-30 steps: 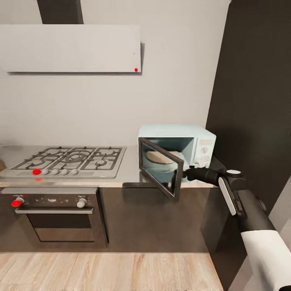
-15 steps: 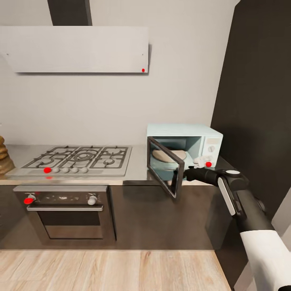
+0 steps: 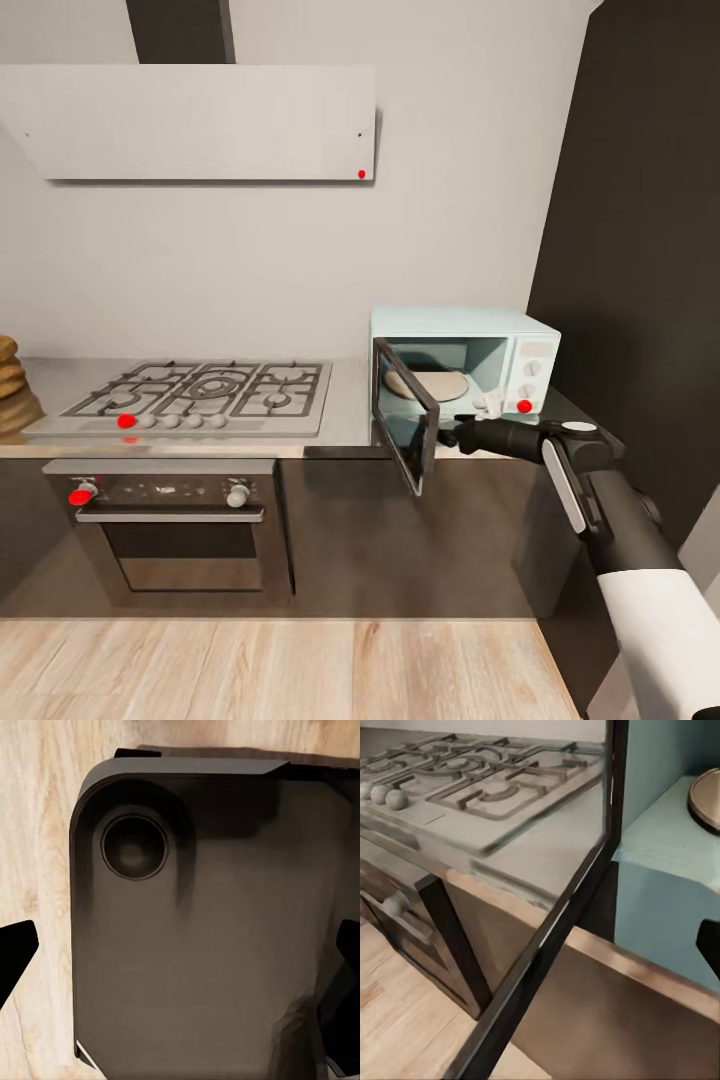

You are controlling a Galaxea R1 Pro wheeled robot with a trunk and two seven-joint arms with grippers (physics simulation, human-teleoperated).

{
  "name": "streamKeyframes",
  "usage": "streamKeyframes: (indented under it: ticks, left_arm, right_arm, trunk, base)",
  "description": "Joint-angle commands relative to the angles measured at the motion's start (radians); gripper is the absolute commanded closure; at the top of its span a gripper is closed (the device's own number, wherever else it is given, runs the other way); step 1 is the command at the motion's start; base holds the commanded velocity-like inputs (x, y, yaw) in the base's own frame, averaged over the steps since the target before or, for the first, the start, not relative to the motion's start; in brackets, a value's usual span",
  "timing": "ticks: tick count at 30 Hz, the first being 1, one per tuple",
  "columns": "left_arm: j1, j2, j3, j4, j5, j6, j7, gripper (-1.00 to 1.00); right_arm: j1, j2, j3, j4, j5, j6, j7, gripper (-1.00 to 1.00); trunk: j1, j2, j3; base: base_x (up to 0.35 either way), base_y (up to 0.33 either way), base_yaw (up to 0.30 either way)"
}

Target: In the kitchen, take the popcorn bag from the countertop, put it into the microwave, and heat it until the popcorn is cooked so the cooked popcorn ends up inside the bag.

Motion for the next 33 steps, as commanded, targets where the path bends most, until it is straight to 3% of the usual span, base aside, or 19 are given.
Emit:
streamKeyframes:
  ticks: [1, 12, 33]
  left_arm:
    - [0.0, 0.0, 0.001, 0.0, 0.007, -0.001, 0.0, -1.0]
    - [0.0, 0.0, 0.001, 0.0, 0.007, -0.001, 0.0, -1.0]
    - [0.0, 0.0, 0.001, 0.0, 0.007, -0.001, 0.0, -1.0]
  right_arm:
    - [-0.001, -0.004, 0.002, -0.001, -0.008, 0.009, 0.005, -1.0]
    - [-0.001, -0.017, 0.004, -0.001, -0.01, 0.009, 0.107, -1.0]
    - [-0.001, -0.018, 0.001, -0.001, -0.004, 0.008, 0.117, -1.0]
  trunk:
    - [0.0, -0.001, -0.001]
    - [0.0, -0.001, -0.001]
    - [0.0, -0.001, -0.001]
  base:
    - [0.0, 0.0, 0.0]
    - [0.0, 0.045, 0.0]
    - [0.0, 0.15, 0.0]
